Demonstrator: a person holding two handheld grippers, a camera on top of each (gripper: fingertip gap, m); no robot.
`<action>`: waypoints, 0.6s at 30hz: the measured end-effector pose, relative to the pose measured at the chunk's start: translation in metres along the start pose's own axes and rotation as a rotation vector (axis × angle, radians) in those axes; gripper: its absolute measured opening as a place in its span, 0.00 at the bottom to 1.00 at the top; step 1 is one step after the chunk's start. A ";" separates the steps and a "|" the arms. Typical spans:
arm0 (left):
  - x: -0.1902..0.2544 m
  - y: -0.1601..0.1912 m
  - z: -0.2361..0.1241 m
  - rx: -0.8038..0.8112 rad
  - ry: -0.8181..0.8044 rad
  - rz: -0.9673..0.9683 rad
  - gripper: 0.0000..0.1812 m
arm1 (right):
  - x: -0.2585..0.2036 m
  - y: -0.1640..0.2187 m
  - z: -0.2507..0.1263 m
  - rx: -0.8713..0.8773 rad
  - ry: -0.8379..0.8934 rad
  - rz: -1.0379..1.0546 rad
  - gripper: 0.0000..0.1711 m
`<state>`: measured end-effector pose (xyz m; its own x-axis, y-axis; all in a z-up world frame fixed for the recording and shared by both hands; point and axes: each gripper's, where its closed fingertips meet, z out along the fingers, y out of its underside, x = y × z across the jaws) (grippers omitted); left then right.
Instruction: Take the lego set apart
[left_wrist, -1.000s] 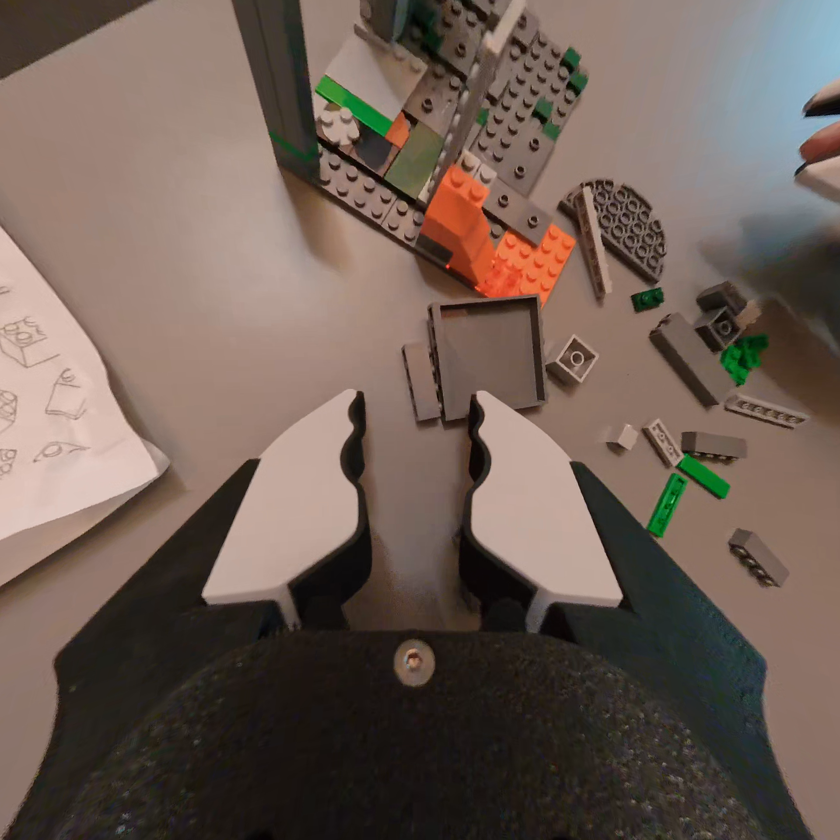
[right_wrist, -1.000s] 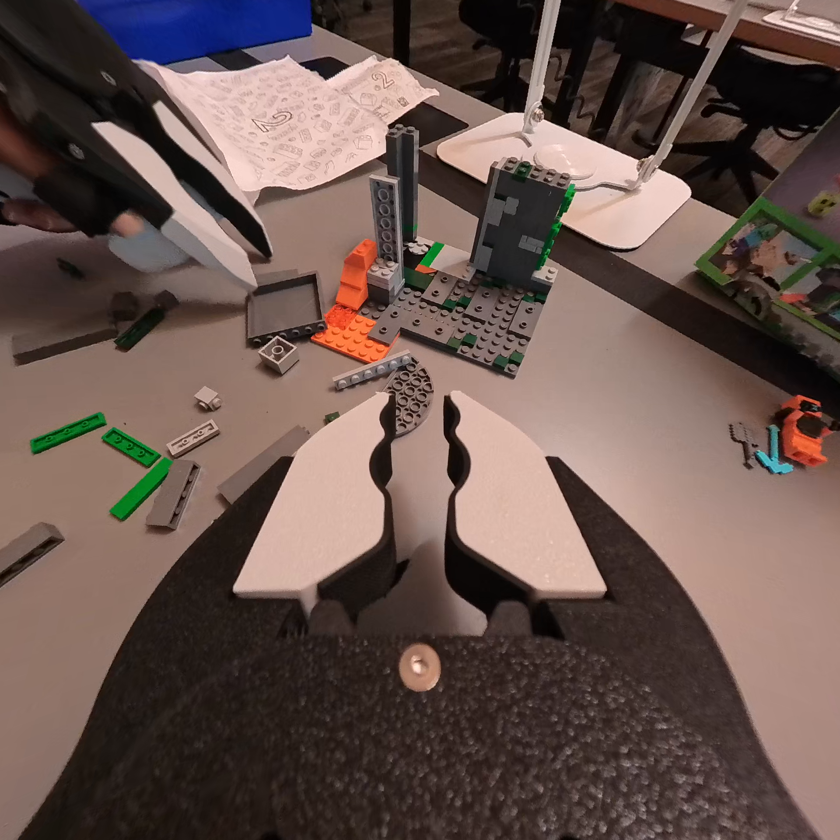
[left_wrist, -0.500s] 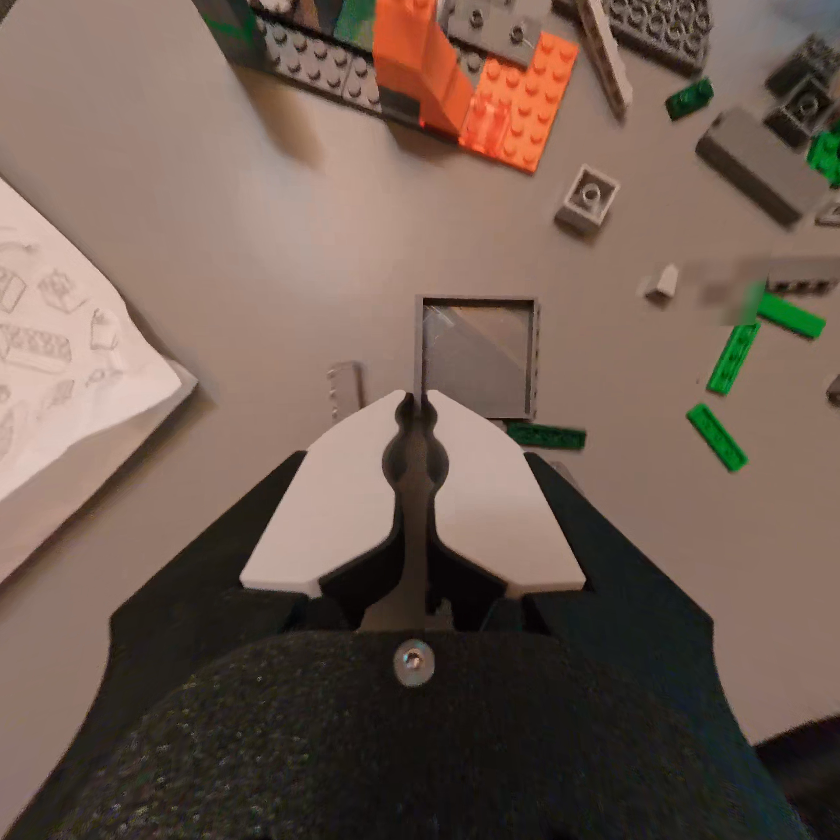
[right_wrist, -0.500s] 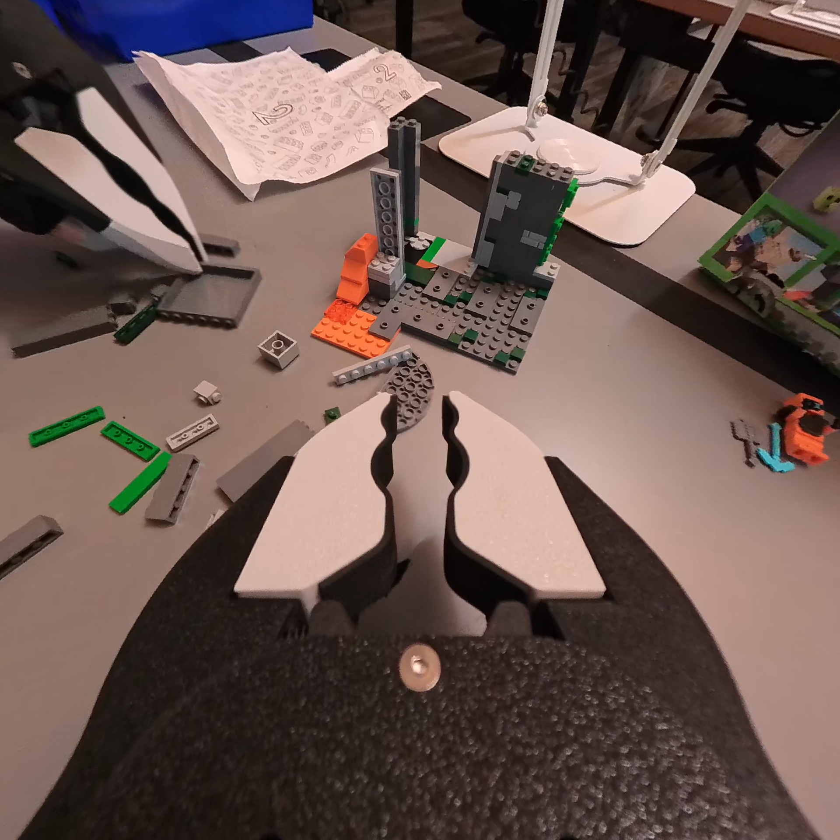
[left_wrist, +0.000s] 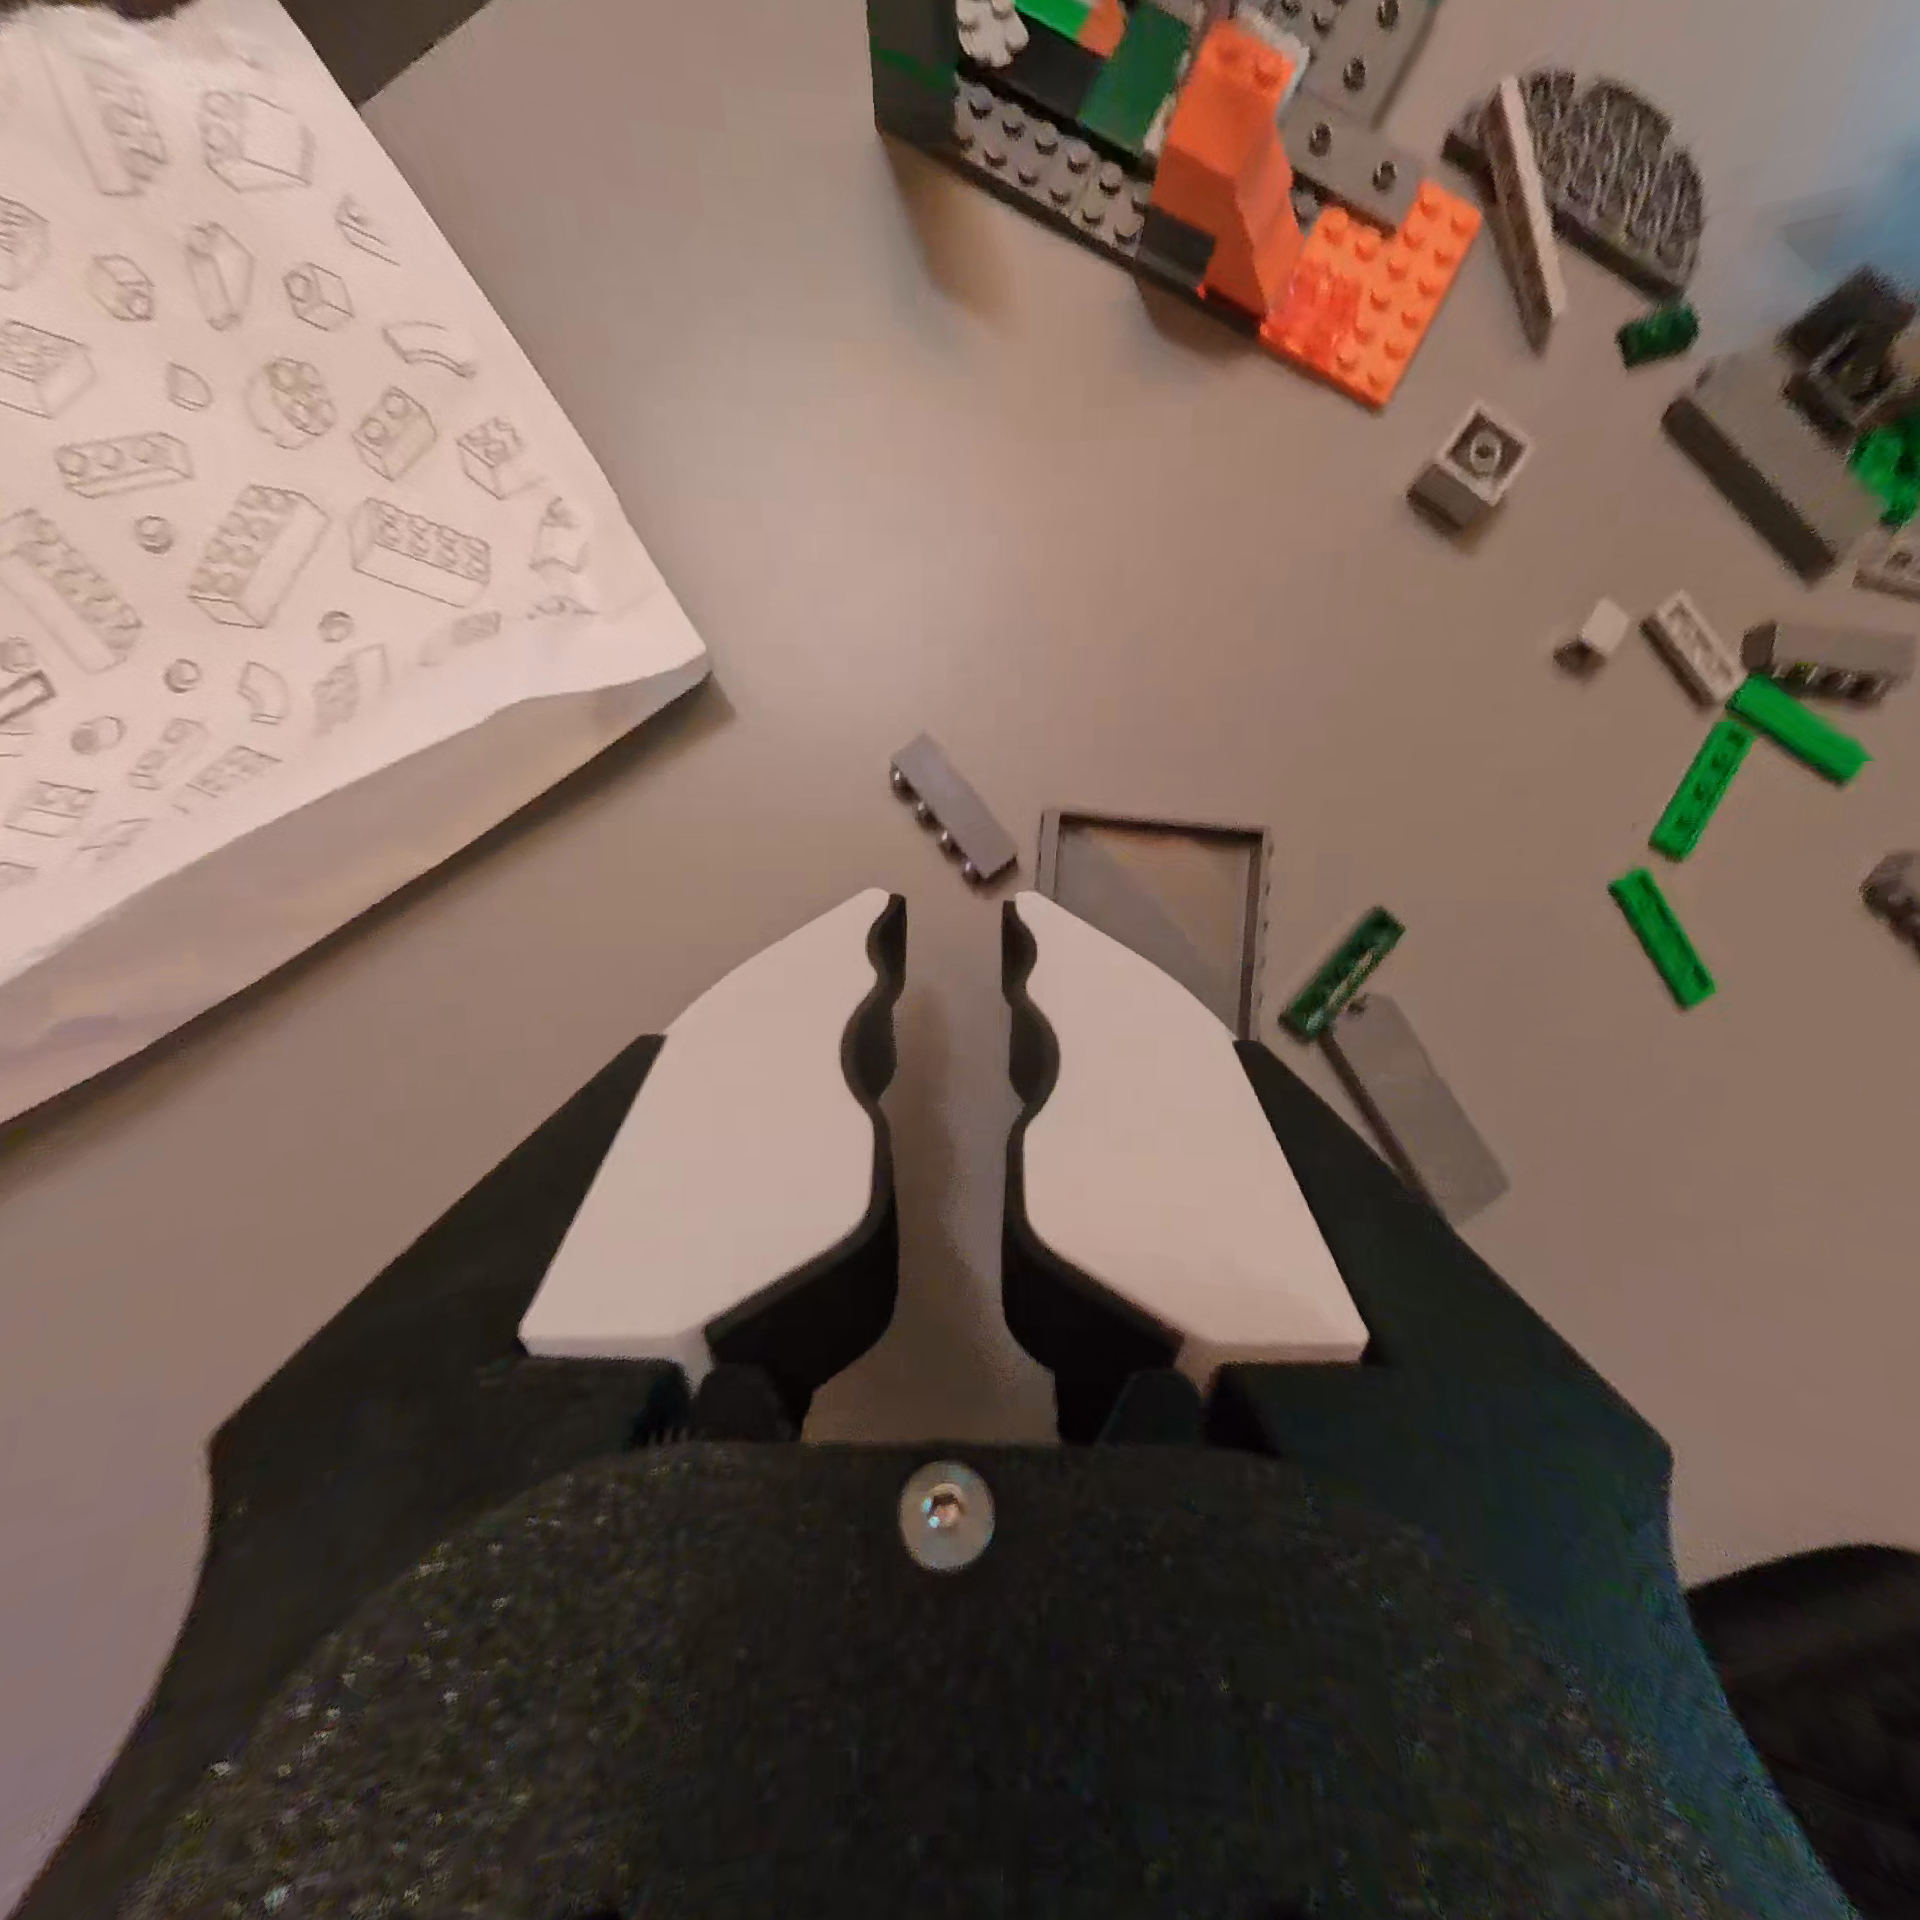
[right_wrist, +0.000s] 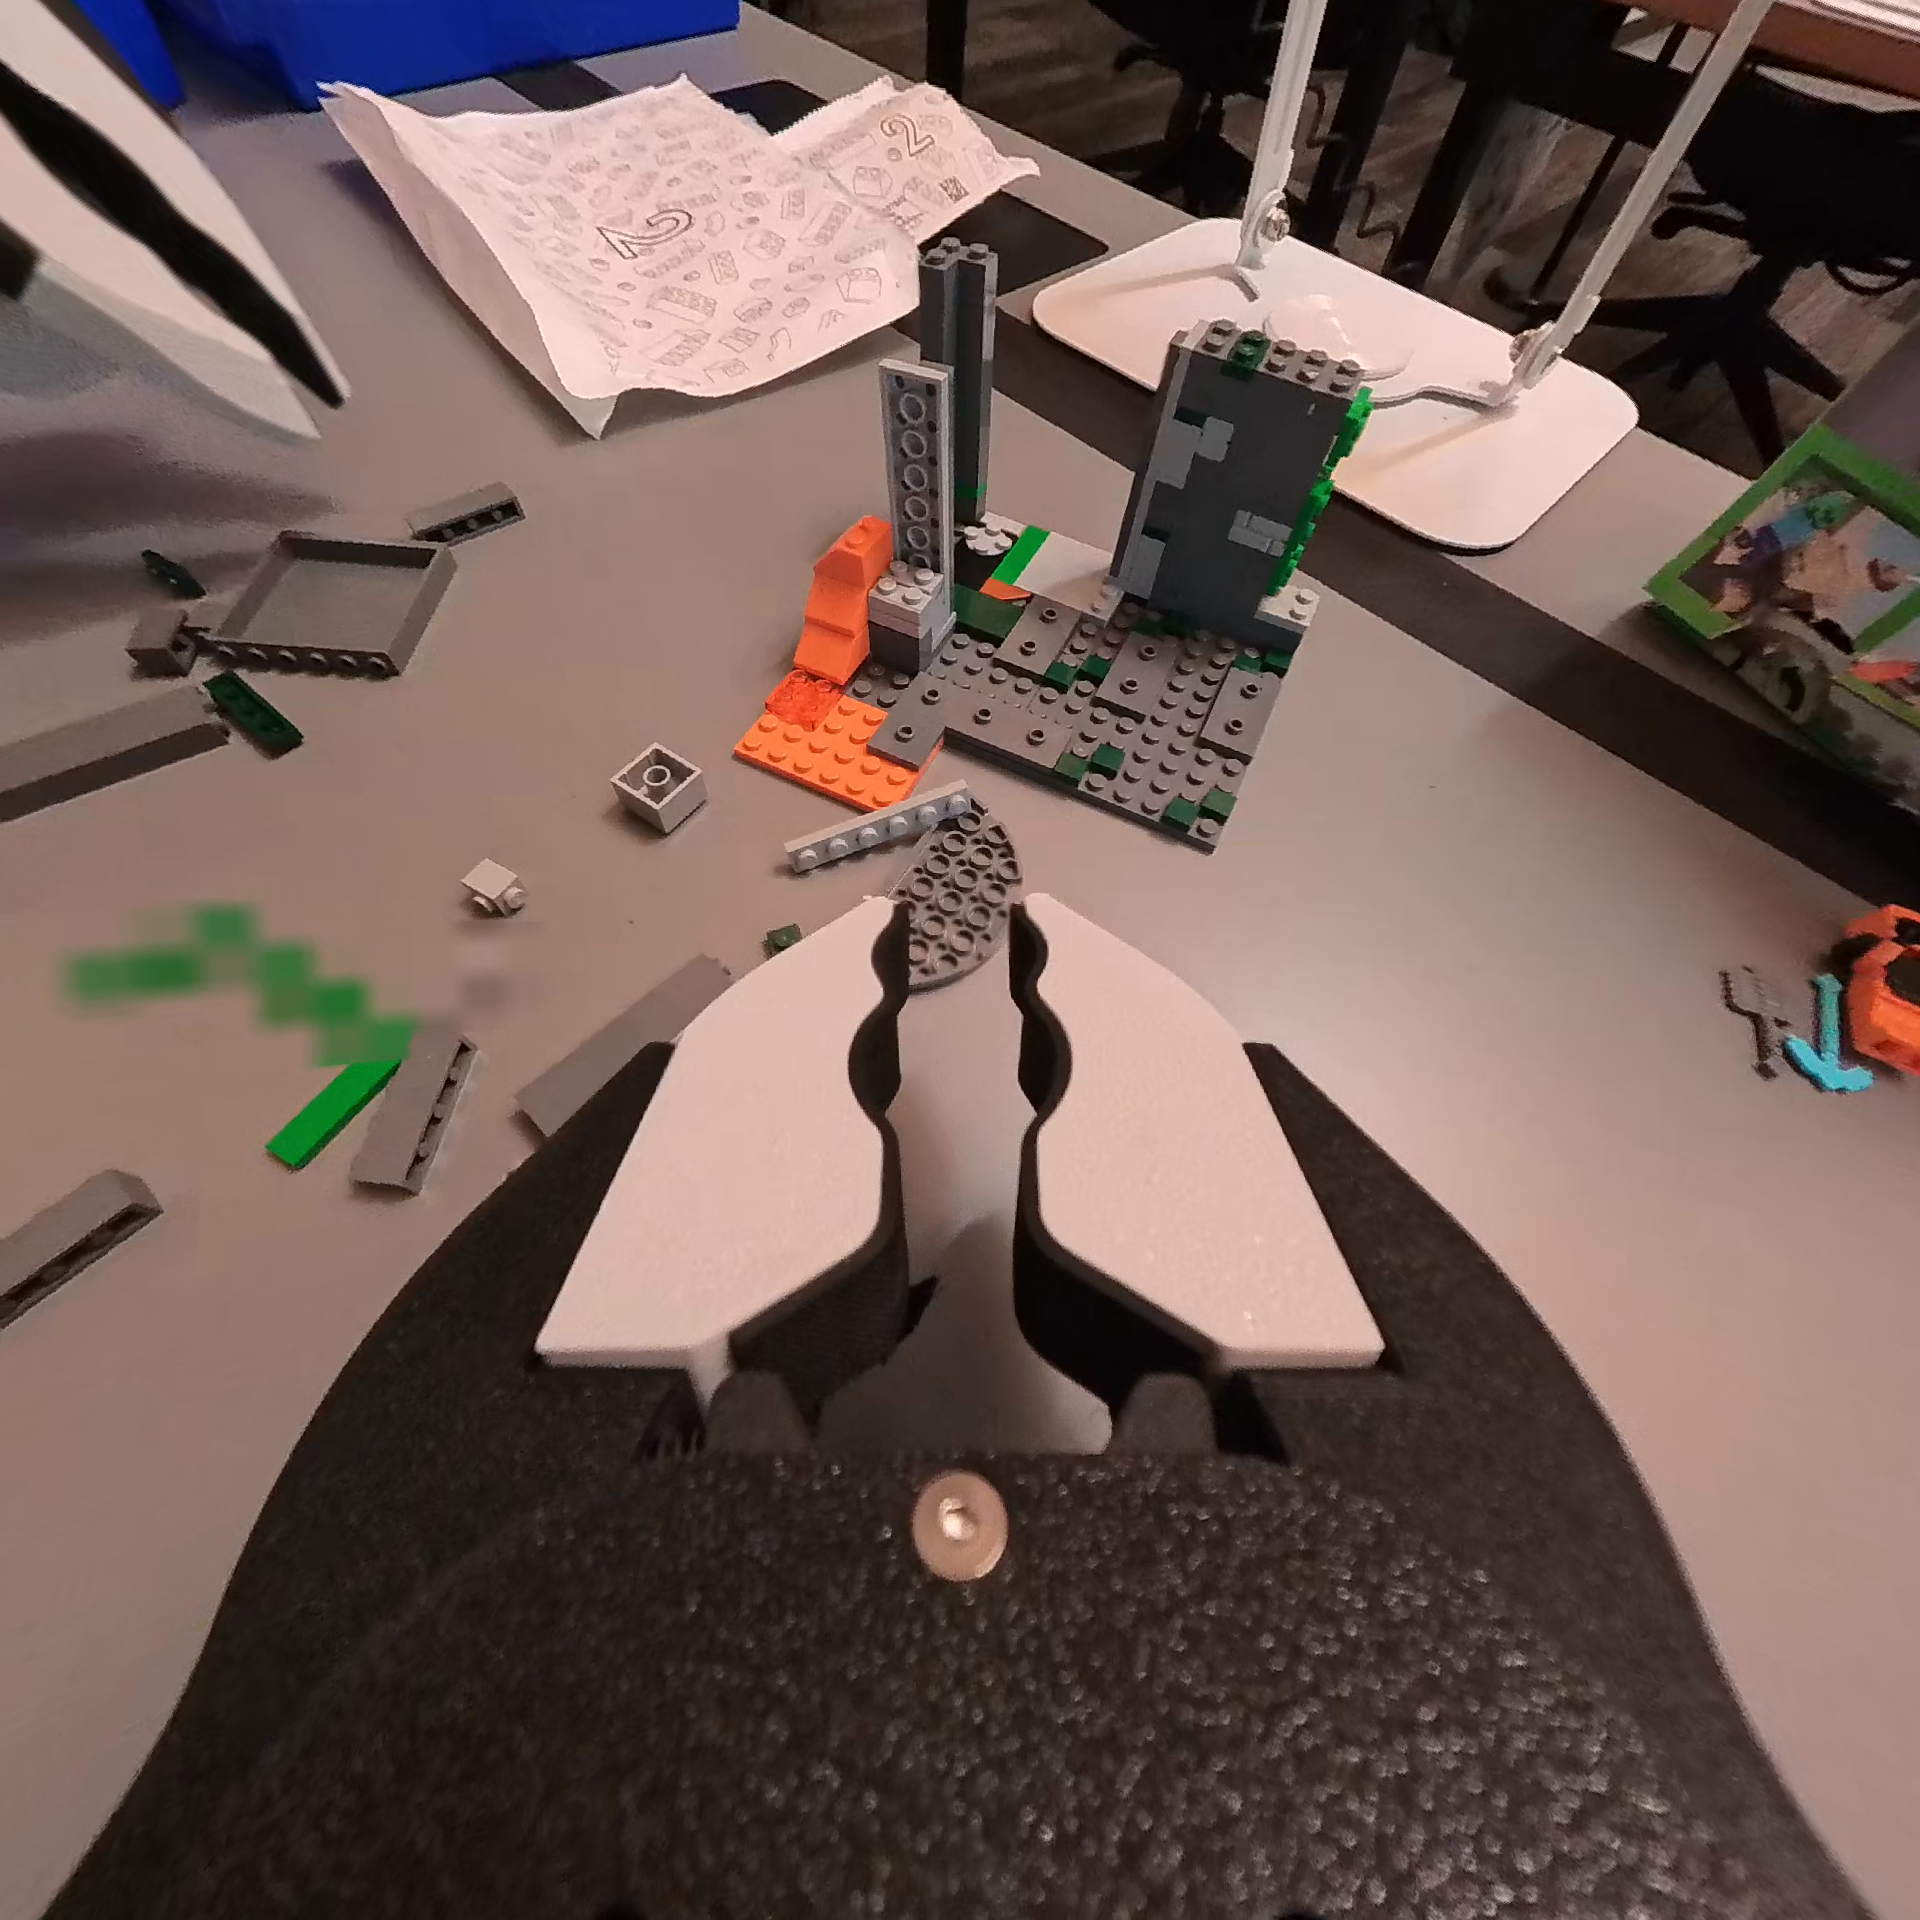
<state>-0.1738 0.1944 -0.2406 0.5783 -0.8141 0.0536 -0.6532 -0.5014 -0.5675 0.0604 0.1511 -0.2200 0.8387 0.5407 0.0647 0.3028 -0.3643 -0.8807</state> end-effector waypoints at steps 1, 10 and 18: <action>0.001 -0.003 0.005 0.002 0.019 -0.033 0.12 | -0.001 0.000 0.000 -0.003 0.000 -0.005 0.10; -0.006 -0.007 0.039 -0.064 -0.069 -0.091 0.07 | 0.004 -0.001 -0.004 0.001 0.018 -0.011 0.10; 0.028 -0.017 0.002 -0.003 0.012 0.043 0.07 | 0.001 0.001 -0.001 -0.010 0.009 -0.015 0.10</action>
<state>-0.1457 0.1803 -0.2308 0.5438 -0.8383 0.0390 -0.6787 -0.4667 -0.5671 0.0617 0.1510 -0.2204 0.8382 0.5390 0.0825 0.3200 -0.3637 -0.8748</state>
